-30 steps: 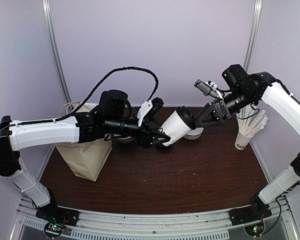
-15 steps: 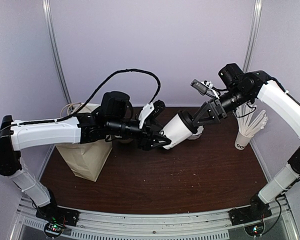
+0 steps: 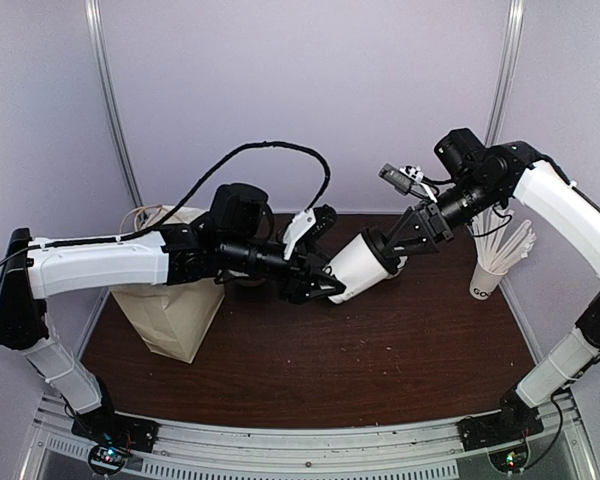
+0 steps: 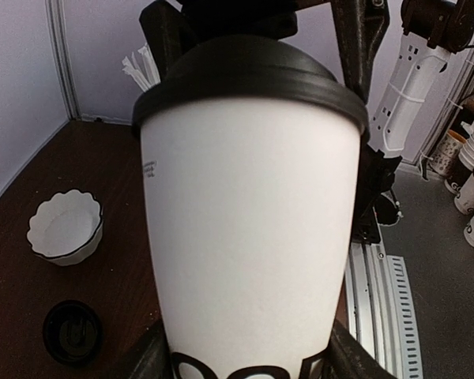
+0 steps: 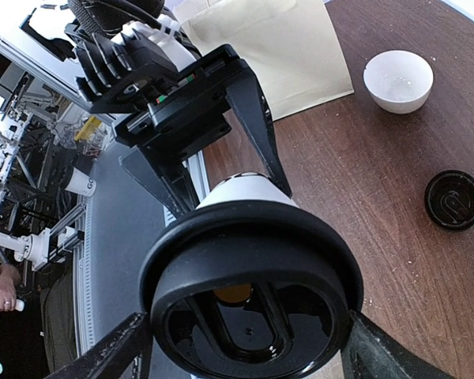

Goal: Pack the takeout coffee

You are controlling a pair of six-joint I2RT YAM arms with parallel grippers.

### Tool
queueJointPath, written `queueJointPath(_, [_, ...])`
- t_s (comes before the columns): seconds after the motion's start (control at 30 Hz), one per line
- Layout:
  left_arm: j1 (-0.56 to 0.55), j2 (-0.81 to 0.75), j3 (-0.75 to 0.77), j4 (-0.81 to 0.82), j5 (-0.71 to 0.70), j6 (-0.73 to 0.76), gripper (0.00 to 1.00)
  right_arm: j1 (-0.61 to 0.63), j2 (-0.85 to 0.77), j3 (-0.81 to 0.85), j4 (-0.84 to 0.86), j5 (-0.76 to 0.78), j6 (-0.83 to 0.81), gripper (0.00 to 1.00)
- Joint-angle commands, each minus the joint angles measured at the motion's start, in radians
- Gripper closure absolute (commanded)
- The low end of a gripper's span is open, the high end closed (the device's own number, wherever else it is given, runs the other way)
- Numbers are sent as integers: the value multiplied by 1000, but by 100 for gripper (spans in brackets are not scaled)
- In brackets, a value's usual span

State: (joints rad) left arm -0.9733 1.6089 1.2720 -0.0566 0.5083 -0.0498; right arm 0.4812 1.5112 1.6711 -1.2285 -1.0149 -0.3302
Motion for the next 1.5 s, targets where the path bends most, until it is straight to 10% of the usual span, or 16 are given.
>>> queueJointPath(0.0, [-11,7,50,38,13,21,40,23,9,4,-25,-8,-28,15])
queueJointPath(0.4, [-16,21,72,35,-3,15,39,39,15,4,-30,41,-34,27])
queueJointPath(0.6, [-18,7,80,-21,-143,21,22,31,9,12,-24,84,-39,33])
queueJointPath(0.97, [-18,-244,287,-529,-466,-10,12,-111,-44,-53,-4,199,-110,34])
queueJointPath(1.1, [-16,-367,380,-788,-927,-174,17,-113,-65,-108,42,210,-107,34])
queueJointPath(1.3, [-13,-460,424,-1142,-1036,-422,24,-112,-62,-158,91,231,-112,34])
queueJointPath(1.47, [-15,-484,393,-1343,-1104,-641,10,-113,-45,-176,110,399,-136,34])
